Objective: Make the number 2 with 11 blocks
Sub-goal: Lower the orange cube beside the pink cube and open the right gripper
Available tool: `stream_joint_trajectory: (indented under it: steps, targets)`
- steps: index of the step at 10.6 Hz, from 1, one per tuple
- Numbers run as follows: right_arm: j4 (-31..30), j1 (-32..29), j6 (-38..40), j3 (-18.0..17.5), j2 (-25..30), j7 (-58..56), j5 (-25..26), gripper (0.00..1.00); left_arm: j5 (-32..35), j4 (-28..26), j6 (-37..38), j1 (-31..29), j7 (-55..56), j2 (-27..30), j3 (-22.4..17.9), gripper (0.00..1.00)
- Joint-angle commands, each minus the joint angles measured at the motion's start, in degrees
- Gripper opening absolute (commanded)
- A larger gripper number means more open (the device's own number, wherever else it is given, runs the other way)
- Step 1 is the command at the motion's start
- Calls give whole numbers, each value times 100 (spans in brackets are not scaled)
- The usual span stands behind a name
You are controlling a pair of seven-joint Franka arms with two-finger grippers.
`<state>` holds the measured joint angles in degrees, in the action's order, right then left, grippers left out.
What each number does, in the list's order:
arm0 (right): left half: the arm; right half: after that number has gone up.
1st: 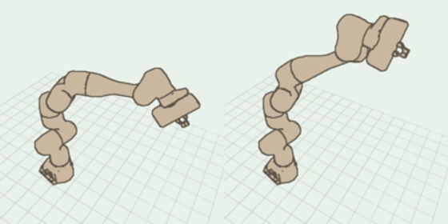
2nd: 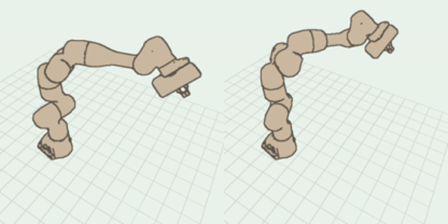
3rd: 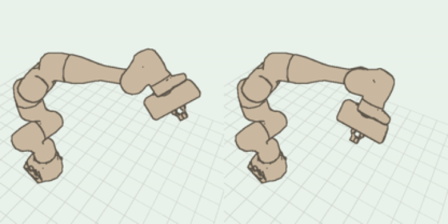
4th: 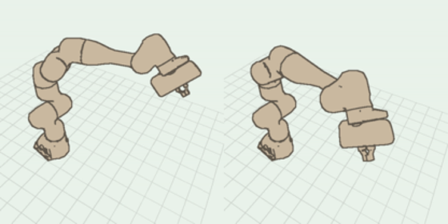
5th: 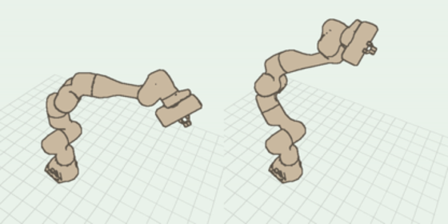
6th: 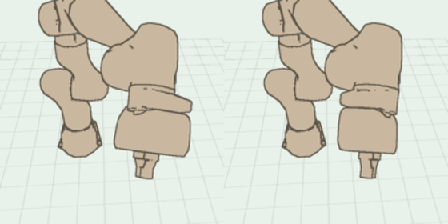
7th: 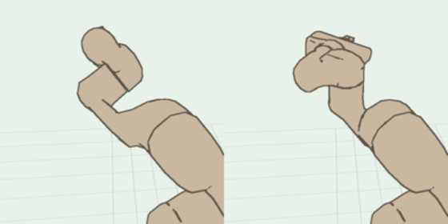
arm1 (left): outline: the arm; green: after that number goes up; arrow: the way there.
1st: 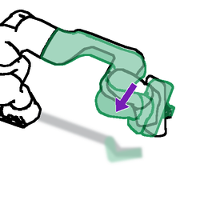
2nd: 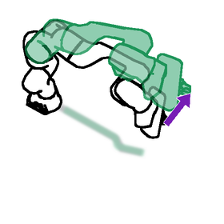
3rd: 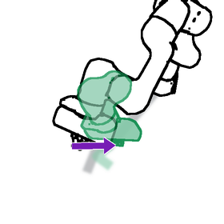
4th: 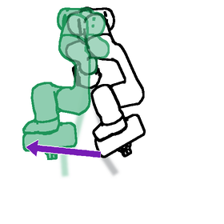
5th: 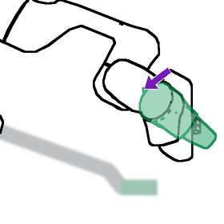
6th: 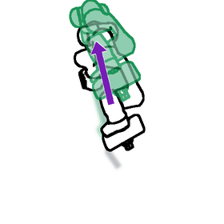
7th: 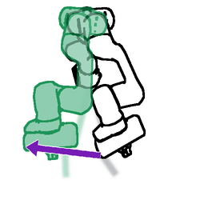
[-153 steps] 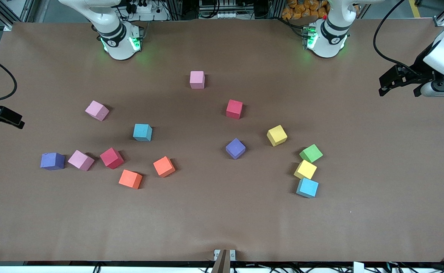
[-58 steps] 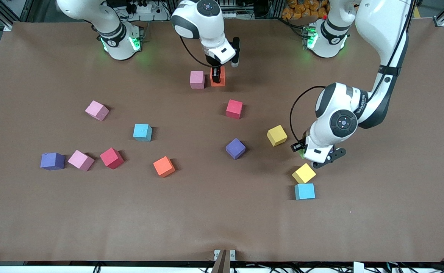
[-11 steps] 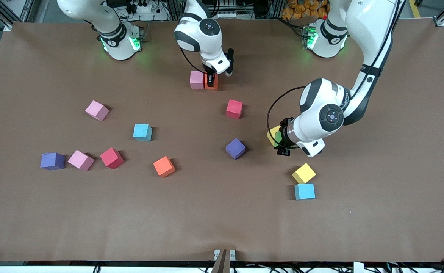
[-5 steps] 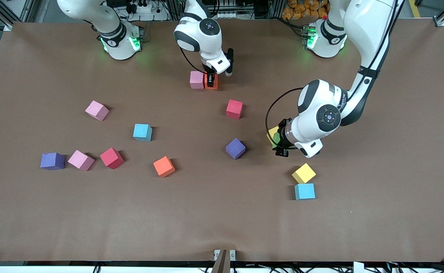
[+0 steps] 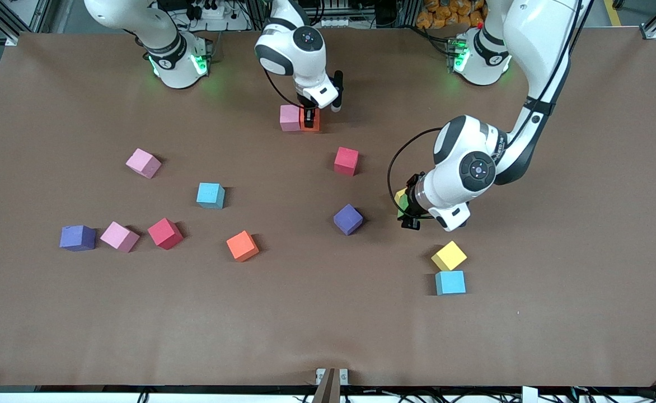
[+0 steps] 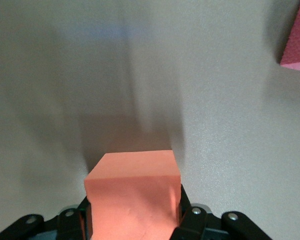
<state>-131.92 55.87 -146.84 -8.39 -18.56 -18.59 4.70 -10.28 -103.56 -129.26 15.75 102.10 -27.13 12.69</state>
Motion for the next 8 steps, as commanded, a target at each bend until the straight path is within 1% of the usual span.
stream_joint_trajectory:
  steps: [1,2,6,8]
  targets:
    - [-194,-94,51,-49,116,100,137,77,131,117,-38,33,99,-55,-12,0]
    - [-176,-103,51,-49,107,101,128,100,131,117,-38,33,99,-64,-12,0]
    - [-168,-111,103,-49,133,101,128,100,140,117,-38,33,91,-91,-12,0]
    - [-167,-155,173,-49,299,110,128,100,149,117,-38,33,47,-91,-12,0]
